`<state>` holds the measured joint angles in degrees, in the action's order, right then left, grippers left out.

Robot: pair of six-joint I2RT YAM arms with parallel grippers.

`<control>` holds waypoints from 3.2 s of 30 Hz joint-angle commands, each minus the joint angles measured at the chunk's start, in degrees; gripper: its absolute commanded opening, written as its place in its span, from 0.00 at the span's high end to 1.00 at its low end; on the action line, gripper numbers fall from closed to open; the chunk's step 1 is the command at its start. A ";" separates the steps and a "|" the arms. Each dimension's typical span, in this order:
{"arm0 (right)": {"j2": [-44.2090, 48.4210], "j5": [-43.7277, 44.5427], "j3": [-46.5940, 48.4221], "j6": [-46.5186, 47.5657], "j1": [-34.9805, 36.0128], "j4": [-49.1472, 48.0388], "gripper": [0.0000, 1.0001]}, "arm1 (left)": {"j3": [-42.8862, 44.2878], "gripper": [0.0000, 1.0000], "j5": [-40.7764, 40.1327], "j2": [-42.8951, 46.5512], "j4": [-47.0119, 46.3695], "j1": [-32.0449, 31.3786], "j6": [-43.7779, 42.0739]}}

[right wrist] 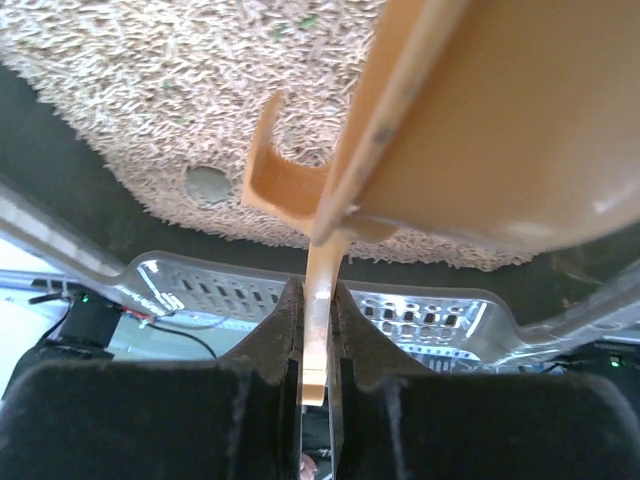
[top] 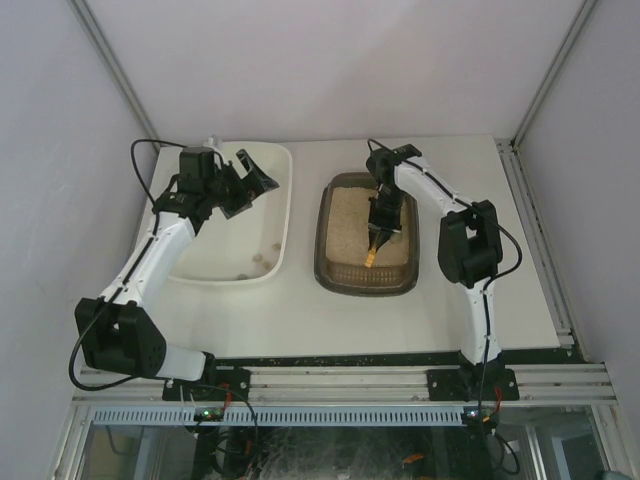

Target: Clean the litter box

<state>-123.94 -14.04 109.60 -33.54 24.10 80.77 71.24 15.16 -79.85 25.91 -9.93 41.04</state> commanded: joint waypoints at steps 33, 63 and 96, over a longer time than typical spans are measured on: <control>4.81 -2.49 -7.45 3.66 -1.94 -2.46 1.00 | 0.17 0.00 1.42 -2.38 -0.78 0.05 -0.62; 8.47 -25.80 -25.32 5.21 -0.41 -36.34 1.00 | -0.14 0.00 -0.45 -5.00 -0.82 -1.16 -1.95; 42.38 -38.39 -65.38 -10.46 -4.27 -84.73 1.00 | -3.67 0.00 -17.97 7.56 -2.27 -1.18 -20.68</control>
<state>-86.70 -48.29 45.82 -40.58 20.18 11.57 70.13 2.42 -77.52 25.39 -10.83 27.68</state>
